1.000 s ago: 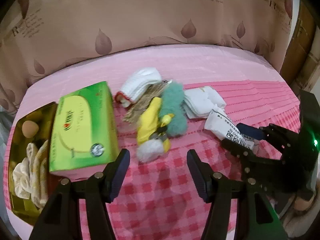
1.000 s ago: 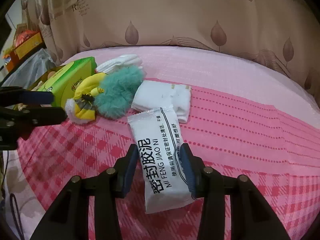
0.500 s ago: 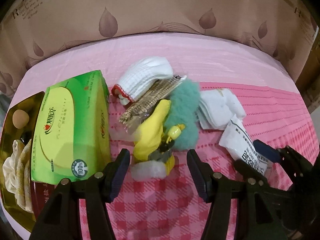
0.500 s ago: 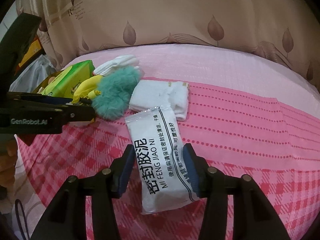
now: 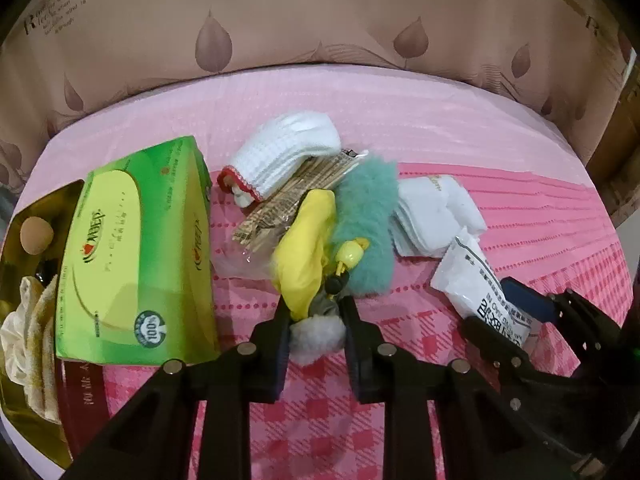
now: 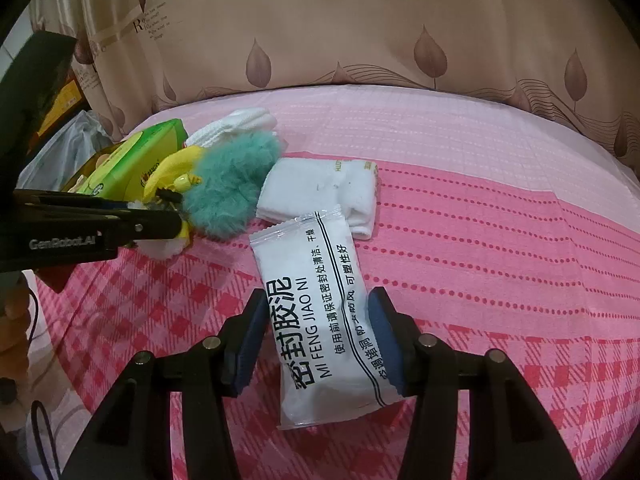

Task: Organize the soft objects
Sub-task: 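Grasp the yellow plush with the left tool while the right tool holds the packet, then carry the yellow plush into the gold tin and open the left tool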

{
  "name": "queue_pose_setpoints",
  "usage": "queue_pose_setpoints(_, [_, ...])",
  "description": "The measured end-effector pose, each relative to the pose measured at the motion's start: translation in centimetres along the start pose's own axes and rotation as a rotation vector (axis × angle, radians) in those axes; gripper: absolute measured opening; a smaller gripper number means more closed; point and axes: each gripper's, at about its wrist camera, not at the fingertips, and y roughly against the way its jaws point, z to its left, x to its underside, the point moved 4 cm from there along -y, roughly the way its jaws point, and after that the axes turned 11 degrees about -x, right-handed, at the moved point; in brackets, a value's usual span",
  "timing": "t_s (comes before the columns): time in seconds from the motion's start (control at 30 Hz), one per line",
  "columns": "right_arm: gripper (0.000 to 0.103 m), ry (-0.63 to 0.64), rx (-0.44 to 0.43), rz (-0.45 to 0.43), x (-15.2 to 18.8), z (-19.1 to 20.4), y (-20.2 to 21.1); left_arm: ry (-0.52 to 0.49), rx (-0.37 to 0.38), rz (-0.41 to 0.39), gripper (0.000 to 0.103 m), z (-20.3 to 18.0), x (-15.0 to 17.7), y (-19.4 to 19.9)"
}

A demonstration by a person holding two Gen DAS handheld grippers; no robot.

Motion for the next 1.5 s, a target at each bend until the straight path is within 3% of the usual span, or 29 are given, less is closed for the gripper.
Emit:
queue_pose_setpoints(1.17, [0.048,0.022,0.029,0.011,0.1,0.3,-0.4,0.022,0.025,-0.09,0.022,4.9,1.5,8.0])
queue_pose_setpoints(1.5, [0.048,0.022,0.029,0.012,0.0,0.3,-0.4,0.085,-0.048,-0.129,0.022,9.6,0.3,9.6])
